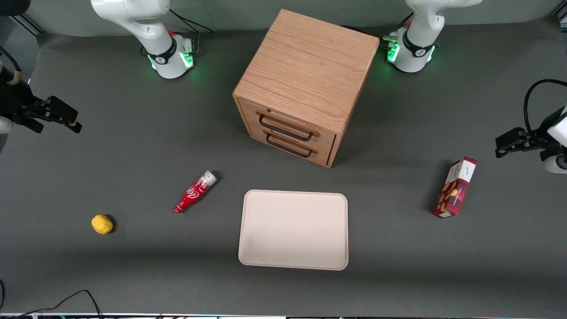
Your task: Open upper drawer
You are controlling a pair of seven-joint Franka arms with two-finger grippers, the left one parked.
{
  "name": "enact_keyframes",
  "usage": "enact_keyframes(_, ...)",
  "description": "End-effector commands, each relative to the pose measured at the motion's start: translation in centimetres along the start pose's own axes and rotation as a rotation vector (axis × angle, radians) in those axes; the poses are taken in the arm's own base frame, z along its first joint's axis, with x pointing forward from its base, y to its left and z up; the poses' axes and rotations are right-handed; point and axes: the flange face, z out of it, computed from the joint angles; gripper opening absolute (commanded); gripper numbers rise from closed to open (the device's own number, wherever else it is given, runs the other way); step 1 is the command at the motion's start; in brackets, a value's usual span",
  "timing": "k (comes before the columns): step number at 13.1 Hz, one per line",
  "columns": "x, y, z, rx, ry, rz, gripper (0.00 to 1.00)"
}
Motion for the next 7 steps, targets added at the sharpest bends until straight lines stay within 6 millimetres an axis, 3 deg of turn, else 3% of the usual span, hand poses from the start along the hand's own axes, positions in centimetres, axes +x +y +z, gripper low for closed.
enact_keyframes(1, 0.3, -0.1, -0.5, 0.006, -0.010, -0.011, 1.00)
enact_keyframes(6, 0.4, -0.8, -0.5, 0.006, -0.018, -0.034, 1.00)
enact_keyframes(7, 0.1, -2.4, -0.3, 0.006, -0.030, -0.063, 1.00)
